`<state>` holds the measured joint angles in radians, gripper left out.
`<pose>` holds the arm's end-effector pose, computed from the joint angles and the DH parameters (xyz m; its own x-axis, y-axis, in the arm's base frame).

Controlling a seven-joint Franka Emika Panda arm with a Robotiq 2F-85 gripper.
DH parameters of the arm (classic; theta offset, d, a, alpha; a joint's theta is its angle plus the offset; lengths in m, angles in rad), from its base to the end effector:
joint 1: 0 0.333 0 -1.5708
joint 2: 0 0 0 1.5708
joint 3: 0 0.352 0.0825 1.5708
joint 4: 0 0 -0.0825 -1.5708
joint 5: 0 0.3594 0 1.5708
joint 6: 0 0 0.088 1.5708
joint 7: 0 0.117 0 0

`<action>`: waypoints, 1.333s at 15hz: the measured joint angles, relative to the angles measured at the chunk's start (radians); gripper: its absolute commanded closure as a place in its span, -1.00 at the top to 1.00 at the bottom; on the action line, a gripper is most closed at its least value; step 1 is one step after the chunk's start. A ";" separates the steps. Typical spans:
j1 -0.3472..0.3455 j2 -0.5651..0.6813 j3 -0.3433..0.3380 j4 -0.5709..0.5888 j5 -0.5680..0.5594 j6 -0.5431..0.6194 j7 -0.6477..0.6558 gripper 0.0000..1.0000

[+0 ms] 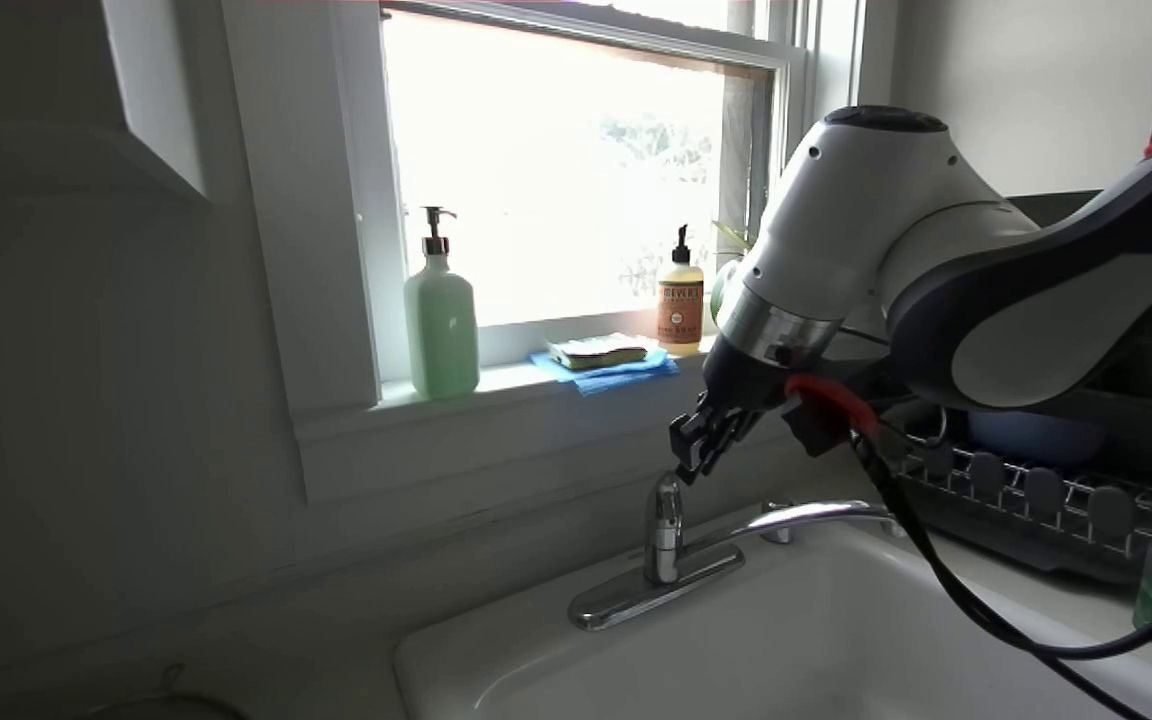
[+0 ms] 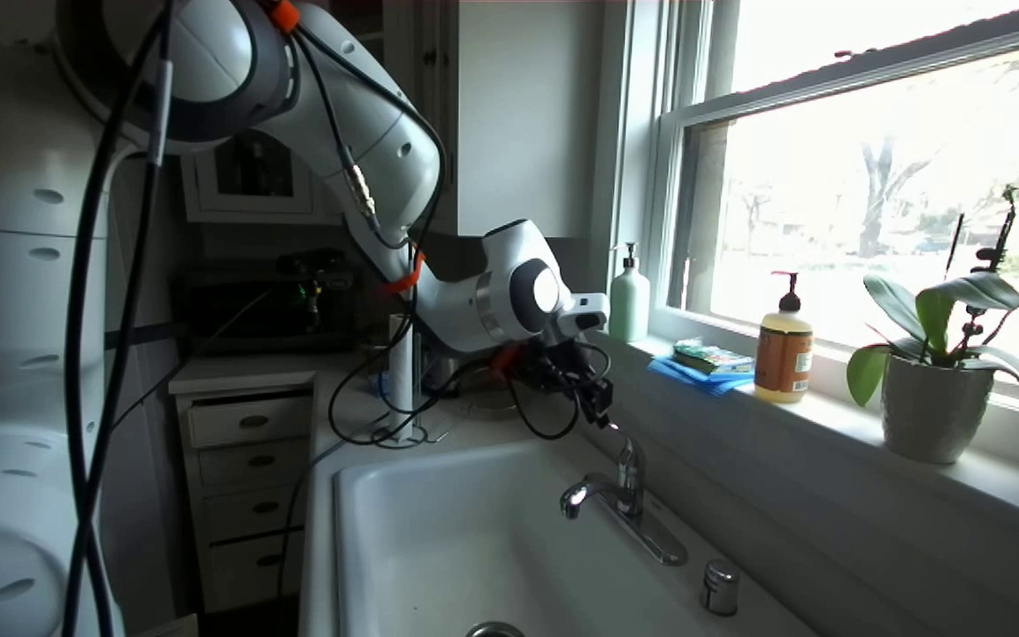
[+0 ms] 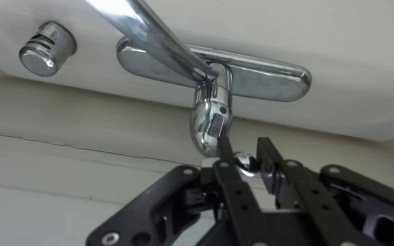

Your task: Push the faucet to the right then push the faucet handle upwards

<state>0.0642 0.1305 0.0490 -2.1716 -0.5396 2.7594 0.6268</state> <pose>0.5714 0.0838 0.4227 0.8647 -0.0232 0.5018 -0.0858 -0.9911 0.1020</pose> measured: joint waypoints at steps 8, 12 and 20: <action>0.000 0.009 -0.011 0.021 -0.076 0.008 0.010 -0.89; 0.000 0.019 -0.021 0.037 -0.105 0.017 0.012 -0.89; 0.000 0.027 -0.026 0.047 -0.115 0.018 0.013 0.38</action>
<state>0.0642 0.1574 0.0231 -2.1247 -0.6545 2.7777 0.6395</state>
